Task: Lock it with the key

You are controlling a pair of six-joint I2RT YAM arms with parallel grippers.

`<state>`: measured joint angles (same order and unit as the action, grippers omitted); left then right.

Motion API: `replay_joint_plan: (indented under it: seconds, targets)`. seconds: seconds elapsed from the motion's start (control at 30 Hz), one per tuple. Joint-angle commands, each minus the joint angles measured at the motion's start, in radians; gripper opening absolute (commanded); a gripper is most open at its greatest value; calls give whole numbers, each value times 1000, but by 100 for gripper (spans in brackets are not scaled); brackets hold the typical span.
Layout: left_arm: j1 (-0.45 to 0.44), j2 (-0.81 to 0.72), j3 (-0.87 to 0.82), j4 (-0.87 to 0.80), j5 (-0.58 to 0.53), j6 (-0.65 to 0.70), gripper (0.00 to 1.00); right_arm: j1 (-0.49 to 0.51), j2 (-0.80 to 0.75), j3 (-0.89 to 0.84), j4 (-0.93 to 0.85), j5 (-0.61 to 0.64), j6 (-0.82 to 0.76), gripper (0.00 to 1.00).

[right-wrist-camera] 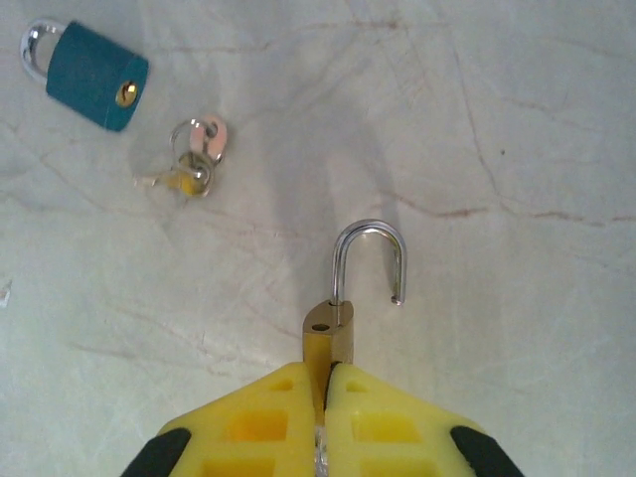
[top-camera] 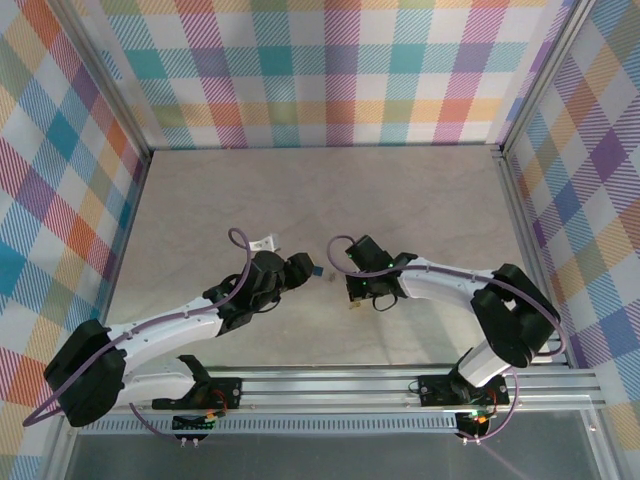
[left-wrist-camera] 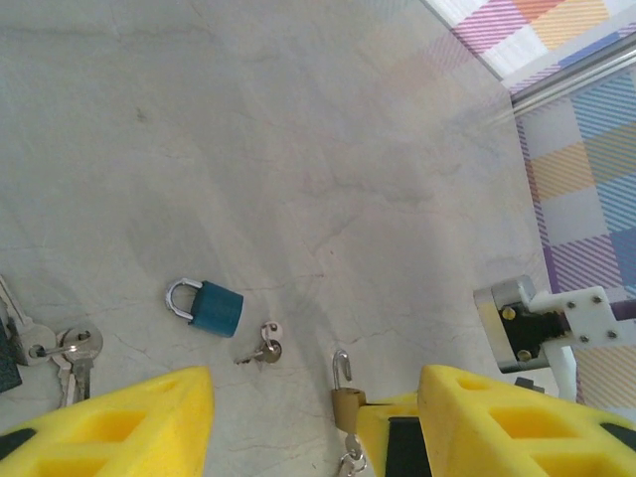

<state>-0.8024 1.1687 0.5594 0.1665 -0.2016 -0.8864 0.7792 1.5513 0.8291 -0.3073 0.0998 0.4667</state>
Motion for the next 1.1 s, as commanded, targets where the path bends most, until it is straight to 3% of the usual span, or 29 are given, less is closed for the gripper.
replay_joint_plan:
  seconds: [0.0,0.37,0.5,0.57,0.77,0.93,1.07]
  targets:
    - [9,9,-13,45,16,-16,56,-1,-15,-12,-19,-15,-18,0]
    - [9,1,-18,39,14,-18,56,-8,104,51,-91,-6,12,22]
    - [8,-2,-20,36,12,-17,56,-9,136,67,-106,-9,17,23]
    - [8,-2,-19,36,11,-17,56,-9,146,71,-110,-5,22,22]
    - [9,-1,-25,40,14,-17,56,-9,100,60,-86,-18,4,1]
    - [9,-3,-52,122,51,-13,56,-11,-63,-11,5,-103,-78,0]
    - [9,-9,-104,280,123,0,56,-46,-251,-110,130,-298,-137,0]
